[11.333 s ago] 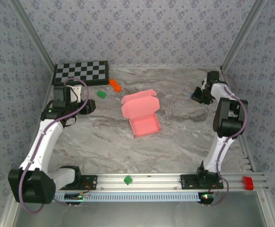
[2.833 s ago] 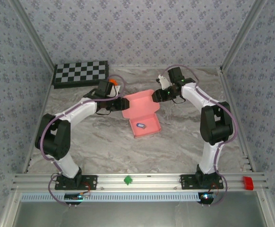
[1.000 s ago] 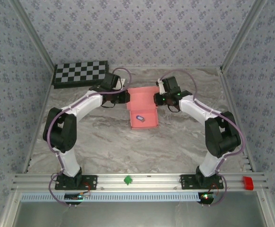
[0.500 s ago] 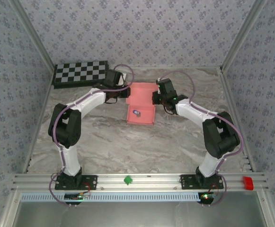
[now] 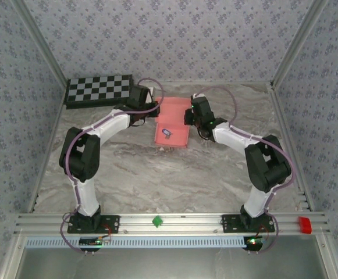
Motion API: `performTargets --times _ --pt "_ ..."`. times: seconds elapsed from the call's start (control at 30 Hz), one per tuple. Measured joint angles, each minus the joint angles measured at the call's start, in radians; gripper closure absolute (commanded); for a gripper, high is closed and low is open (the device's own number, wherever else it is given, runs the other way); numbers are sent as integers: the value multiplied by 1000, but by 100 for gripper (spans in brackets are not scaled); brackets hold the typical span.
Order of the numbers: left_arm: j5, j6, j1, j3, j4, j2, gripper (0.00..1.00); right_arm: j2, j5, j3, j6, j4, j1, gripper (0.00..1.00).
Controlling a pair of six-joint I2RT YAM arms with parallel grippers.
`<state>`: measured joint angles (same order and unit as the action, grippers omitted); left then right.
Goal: Fold the paper box
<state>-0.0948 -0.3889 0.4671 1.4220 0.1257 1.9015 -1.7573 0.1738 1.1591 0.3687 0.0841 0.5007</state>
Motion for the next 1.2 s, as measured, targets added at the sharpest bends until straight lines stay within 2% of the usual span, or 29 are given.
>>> performTargets --times 0.3,0.73,1.2 --pt "26 -77 0 -120 -87 -28 86 -45 21 -5 -3 104 13 91" --pt "57 -92 0 -136 -123 -50 89 -74 24 -20 -61 204 17 91" --pt "79 -95 -2 -136 -123 -50 80 -106 48 -5 -150 243 34 93"
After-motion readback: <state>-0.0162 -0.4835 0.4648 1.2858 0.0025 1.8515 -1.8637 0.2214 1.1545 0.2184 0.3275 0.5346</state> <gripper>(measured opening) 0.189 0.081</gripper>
